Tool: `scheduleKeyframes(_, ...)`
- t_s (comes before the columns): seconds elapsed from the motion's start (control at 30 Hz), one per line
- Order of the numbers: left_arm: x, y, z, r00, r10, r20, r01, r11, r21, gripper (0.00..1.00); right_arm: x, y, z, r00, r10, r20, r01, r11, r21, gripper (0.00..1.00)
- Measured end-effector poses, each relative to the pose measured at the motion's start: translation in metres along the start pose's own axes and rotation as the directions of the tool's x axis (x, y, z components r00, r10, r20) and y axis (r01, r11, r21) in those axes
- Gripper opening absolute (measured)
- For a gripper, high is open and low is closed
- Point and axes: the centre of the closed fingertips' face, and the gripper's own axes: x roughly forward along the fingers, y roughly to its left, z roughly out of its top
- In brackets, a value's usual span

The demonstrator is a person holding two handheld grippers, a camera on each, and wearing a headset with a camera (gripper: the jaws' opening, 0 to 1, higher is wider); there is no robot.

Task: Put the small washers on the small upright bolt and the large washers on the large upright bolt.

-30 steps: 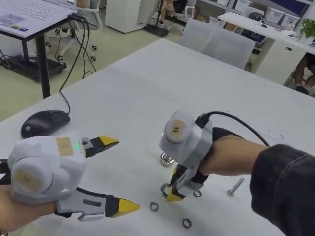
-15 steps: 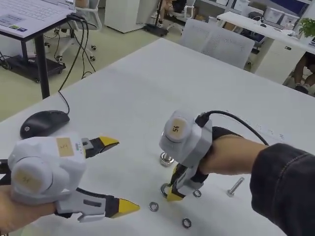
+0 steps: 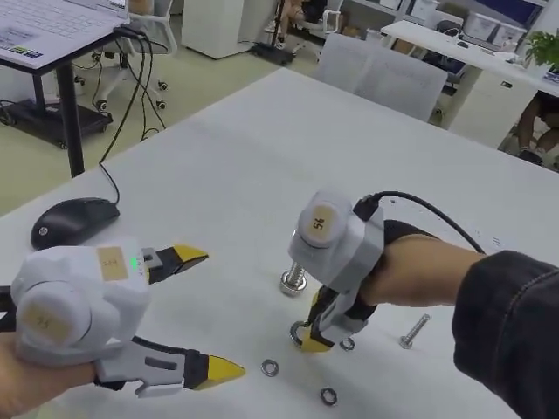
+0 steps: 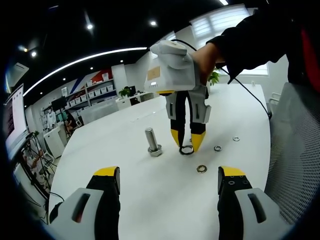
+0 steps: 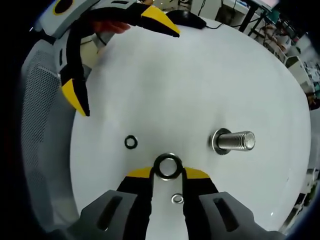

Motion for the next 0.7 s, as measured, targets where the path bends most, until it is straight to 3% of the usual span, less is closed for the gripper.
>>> scheduleKeyframes(0.7,0.003,0.005,-0.001,1.0000,-0.003,0.007,0.003,1.000,-0.002,0.80,-0.043,-0.019,0.006,0.9959,-0.077,0.048,0.076,0.997,0.017,0.23)
